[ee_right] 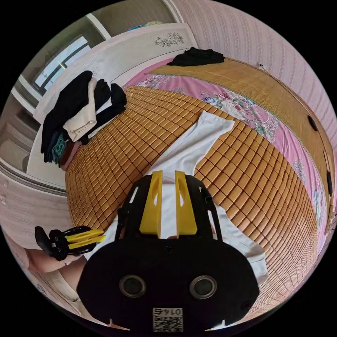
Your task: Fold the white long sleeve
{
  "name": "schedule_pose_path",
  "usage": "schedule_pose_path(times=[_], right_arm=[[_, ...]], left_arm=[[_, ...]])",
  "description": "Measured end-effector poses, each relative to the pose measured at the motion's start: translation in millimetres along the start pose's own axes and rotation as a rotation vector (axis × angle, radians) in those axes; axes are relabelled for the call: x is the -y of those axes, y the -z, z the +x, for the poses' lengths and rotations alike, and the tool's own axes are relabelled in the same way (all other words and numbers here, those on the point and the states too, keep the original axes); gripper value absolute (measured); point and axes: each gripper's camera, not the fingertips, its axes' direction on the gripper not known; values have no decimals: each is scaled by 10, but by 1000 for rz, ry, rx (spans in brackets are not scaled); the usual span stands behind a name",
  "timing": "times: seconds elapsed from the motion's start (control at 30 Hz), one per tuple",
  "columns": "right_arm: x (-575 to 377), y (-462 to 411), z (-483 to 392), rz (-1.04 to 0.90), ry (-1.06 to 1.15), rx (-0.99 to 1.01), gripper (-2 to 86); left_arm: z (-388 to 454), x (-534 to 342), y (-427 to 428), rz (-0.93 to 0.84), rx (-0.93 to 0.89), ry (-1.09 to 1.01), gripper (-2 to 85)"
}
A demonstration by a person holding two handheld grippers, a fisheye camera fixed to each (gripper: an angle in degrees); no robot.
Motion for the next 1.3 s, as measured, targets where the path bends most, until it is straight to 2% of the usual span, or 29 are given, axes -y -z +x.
schedule_pose_path(times=[0.17,0.3,0.37,0.43,0.47,0.53,0.73,0.87,1.03,1.13,1.2,1.3], right_arm=[[699,-836,-288,-157,-109,-172,69],[871,-778,-626,-94,21,-59,15],[800,-449,-1095,56,270,162,9],[676,-351,-1507,-11,526,349,11],[571,-349,-1709,-90,642,386,18],[450,-375,-1803,-147,688,326,45],[500,-592,-1314,-210,452,63,66],[604,-820,-1159,-236,317,-120,78],[653,-1079,-1166,-282,229,-131,63],[651,-1112,-1231,-266,238,-153,16],[667,-1091,-1240,-256,231,-147,6],[695,-992,-1229,-207,204,-122,0]], left_arm=[[-283,-170,-73,0,-61,30,12],[-553,-319,0,12,-163,81,18],[-682,-445,147,41,-178,103,33],[-833,-622,341,68,-198,112,38],[-952,-759,458,73,-209,125,39],[-1157,-982,609,66,-218,153,39],[-1958,-1354,961,38,-63,271,37],[-2596,-1150,1104,136,29,393,26],[-3091,-763,944,179,45,496,52],[-3315,-583,655,-15,131,567,67],[-3356,-606,676,-18,137,507,10],[-3400,-872,899,8,148,538,-6]])
